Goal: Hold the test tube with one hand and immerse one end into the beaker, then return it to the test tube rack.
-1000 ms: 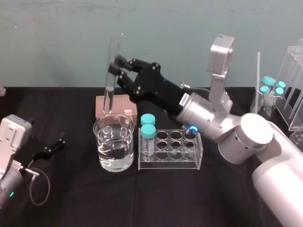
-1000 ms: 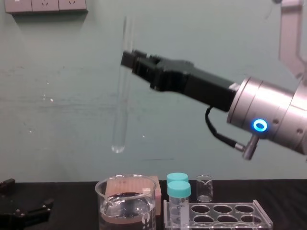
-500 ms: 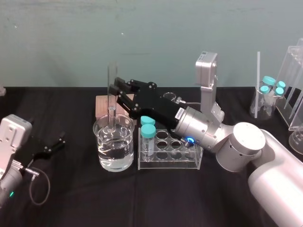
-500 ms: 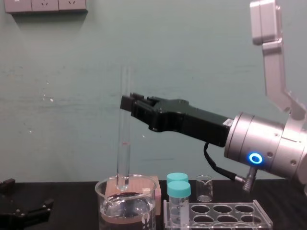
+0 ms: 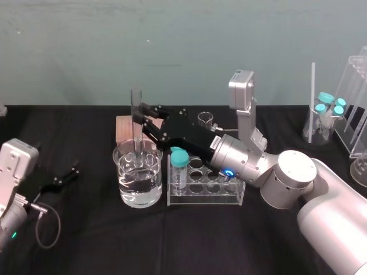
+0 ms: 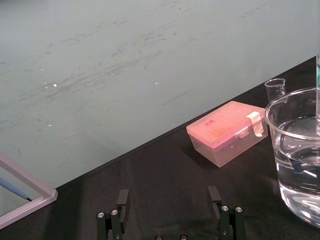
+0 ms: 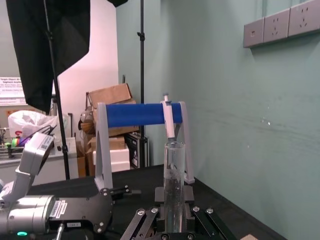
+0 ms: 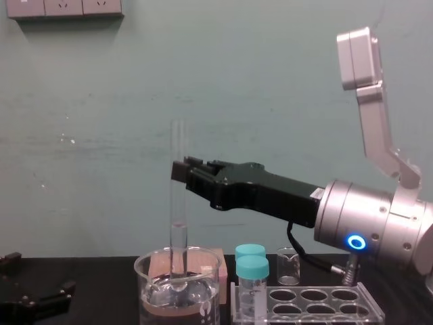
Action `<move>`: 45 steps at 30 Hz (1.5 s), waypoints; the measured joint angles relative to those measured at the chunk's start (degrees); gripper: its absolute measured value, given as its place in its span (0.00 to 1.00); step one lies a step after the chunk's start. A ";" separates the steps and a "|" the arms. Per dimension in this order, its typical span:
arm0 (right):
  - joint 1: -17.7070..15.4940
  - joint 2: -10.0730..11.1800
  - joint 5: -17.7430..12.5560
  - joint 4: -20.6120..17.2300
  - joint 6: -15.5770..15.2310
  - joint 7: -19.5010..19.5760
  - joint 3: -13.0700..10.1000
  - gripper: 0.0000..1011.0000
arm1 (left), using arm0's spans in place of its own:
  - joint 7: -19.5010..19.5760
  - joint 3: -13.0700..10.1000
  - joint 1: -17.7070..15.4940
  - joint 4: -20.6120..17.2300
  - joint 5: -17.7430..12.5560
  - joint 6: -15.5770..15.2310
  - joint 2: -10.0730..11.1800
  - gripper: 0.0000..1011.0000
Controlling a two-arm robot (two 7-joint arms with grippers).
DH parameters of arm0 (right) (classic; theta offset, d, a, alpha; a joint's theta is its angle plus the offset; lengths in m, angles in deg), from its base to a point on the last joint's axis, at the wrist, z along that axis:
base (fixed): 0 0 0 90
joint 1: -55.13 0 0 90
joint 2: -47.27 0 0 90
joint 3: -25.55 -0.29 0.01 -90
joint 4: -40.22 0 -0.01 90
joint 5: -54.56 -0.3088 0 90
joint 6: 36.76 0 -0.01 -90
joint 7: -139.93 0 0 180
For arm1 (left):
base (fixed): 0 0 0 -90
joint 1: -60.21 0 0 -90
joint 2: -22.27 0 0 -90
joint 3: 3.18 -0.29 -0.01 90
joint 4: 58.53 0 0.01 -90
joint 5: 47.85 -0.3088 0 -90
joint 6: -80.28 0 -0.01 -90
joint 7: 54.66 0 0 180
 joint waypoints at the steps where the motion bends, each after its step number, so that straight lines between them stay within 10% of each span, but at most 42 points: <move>1: 0.03 0.01 0.07 0.13 -0.02 -0.01 0.03 0.21 | 0.00 0.00 0.00 0.00 0.00 0.00 0.00 0.99; 45: -0.23 0.28 2.18 1.39 -1.29 0.32 0.38 0.21 | 0.00 0.00 0.00 0.00 0.00 0.00 0.00 0.99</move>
